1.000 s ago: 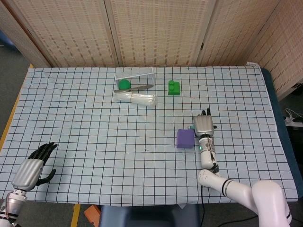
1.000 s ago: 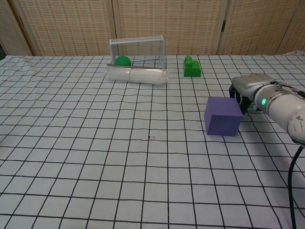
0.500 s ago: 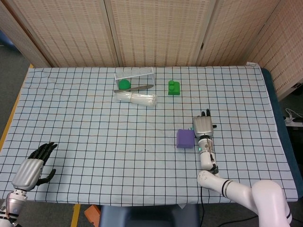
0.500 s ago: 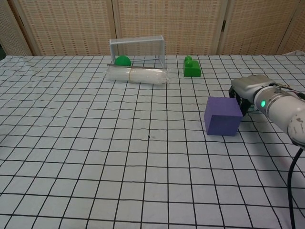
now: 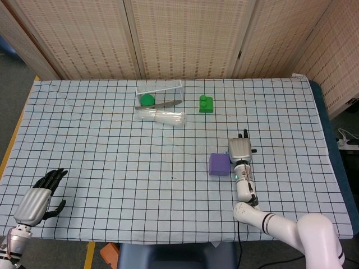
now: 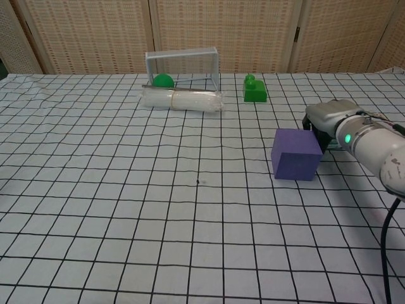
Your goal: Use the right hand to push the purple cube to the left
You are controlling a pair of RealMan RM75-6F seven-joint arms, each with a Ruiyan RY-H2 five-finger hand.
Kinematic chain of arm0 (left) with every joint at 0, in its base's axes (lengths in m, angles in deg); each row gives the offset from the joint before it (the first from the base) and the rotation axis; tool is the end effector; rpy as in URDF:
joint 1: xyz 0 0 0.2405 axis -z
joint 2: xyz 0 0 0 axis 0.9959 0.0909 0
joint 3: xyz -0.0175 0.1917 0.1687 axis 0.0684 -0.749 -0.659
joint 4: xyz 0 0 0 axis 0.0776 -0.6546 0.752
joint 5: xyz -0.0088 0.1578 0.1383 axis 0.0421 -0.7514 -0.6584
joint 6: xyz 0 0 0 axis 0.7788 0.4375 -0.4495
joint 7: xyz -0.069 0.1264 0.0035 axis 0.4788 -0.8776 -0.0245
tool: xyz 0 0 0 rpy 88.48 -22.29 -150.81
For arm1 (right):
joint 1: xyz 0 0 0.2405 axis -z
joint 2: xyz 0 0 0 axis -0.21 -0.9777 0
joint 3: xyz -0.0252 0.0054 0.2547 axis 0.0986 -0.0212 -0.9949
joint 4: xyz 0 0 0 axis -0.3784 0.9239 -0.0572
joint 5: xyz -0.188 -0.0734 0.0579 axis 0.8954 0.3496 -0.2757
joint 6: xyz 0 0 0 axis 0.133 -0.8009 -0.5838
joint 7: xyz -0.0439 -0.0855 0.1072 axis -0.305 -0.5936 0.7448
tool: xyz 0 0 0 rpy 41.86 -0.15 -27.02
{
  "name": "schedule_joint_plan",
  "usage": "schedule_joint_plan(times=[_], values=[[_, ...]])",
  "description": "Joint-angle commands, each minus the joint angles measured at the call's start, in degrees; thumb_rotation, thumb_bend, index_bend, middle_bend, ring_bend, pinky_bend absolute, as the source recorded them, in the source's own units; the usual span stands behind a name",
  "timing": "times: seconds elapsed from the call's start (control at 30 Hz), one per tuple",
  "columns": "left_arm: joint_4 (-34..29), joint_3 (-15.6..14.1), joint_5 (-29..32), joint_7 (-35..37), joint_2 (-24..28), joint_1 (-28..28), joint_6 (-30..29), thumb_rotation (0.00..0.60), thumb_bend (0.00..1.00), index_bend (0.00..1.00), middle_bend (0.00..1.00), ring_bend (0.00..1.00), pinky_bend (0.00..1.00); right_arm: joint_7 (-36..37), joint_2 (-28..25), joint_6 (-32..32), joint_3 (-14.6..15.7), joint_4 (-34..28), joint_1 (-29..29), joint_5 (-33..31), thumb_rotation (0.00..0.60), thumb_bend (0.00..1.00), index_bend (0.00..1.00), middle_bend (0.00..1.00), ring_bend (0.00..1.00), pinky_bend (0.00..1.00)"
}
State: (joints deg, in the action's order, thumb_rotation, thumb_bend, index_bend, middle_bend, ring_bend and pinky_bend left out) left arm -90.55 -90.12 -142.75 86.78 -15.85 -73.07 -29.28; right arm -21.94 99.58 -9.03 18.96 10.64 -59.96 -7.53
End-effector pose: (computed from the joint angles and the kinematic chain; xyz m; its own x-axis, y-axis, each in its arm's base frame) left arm -0.3023 0.1997 0.1239 0.3972 0.1967 0.8964 0.9167 -0.1315 -0.3774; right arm -0.2026 -0.3960 -0.0556 0.6668 -0.3205 0.6728 -0.7105 -0.0008 0.7037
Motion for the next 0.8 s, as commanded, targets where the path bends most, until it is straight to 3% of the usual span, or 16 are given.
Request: schedule_joint_plan(times=[0.03, 0.3, 0.5, 0.63, 0.8], values=[[0.0, 0.0, 0.0, -0.1, 0.0, 0.0, -0.1, 0.6, 0.41, 0.0, 0.0, 0.0, 0.18, -0.1, 0.0, 0.0, 0.1, -0.1, 0.0, 0.0, 0.6, 0.29, 0.66, 0.5, 0.22, 0.07], [0.0, 0.0, 0.1, -0.1, 0.0, 0.0, 0.0, 0.6, 0.41, 0.0, 0.0, 0.0, 0.18, -0.7, -0.4, -0.8, 0.4, -0.9, 0.2, 0.6, 0.6, 0.34, 0.76, 0.58, 0.31, 0.14], [-0.1, 0.0, 0.1, 0.0, 0.0, -0.1, -0.1, 0.6, 0.41, 0.0, 0.0, 0.0, 0.17, -1.4, -1.2, -1.3, 1.0, -2.1, 0.7, 0.7, 0.6, 0.37, 0.86, 0.67, 0.45, 0.3], [-0.1, 0.0, 0.0, 0.0, 0.1, -0.1, -0.3, 0.6, 0.41, 0.0, 0.0, 0.0, 0.18, -0.1, -3.2, -2.6, 1.5, -4.9, 1.9, 2.3, 0.6, 0.39, 0.89, 0.71, 0.52, 0.37], [-0.2, 0.0, -0.2, -0.1, 0.1, -0.2, -0.4, 0.6, 0.41, 0.0, 0.0, 0.0, 0.18, 3.0, -6.7, -5.0, 2.3, -9.3, 4.1, 5.7, 0.6, 0.41, 0.95, 0.76, 0.55, 0.38]])
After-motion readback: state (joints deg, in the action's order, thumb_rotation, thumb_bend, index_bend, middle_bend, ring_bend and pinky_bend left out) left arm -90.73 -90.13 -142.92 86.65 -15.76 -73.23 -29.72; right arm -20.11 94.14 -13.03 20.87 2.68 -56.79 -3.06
